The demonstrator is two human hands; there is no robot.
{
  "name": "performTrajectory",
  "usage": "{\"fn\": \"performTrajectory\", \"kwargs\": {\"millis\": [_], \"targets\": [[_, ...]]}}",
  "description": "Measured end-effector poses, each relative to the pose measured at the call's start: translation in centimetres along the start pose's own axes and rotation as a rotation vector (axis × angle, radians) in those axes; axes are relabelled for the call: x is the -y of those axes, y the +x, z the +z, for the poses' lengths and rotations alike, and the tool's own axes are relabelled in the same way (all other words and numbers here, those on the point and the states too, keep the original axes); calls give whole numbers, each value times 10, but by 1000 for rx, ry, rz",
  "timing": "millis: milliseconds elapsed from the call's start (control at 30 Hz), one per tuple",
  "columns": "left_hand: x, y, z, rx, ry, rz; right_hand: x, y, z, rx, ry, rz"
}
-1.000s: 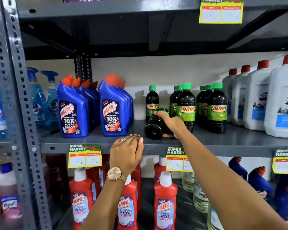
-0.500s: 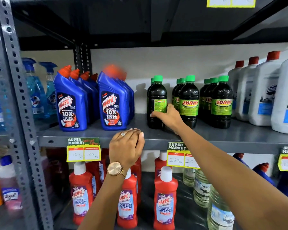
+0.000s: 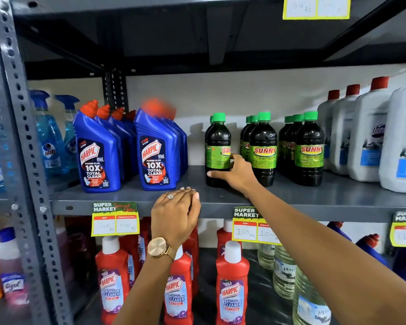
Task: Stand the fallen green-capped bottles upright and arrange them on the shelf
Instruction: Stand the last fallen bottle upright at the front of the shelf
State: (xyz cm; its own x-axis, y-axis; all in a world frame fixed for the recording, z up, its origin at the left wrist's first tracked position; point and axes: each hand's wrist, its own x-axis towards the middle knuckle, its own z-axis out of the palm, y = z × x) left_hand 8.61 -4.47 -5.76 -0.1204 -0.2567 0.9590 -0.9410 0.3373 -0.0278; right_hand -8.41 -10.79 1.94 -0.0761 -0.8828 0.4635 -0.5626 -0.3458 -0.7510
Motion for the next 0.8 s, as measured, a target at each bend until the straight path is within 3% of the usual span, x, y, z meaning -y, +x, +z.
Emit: {"fn": "performTrajectory", "kwargs": {"millis": [233, 467, 633, 800], "targets": [[-1, 1, -4, 55, -1, -10, 5, -3, 0, 21, 48, 55], [-2, 1, -5, 87, -21, -32, 2, 1, 7, -33, -106, -5], [-2, 2, -6, 108, -23, -36, 0, 3, 5, 70, -61, 28], [-3, 2, -7, 121, -34, -42, -2, 6, 10, 30, -171, -14]]}}
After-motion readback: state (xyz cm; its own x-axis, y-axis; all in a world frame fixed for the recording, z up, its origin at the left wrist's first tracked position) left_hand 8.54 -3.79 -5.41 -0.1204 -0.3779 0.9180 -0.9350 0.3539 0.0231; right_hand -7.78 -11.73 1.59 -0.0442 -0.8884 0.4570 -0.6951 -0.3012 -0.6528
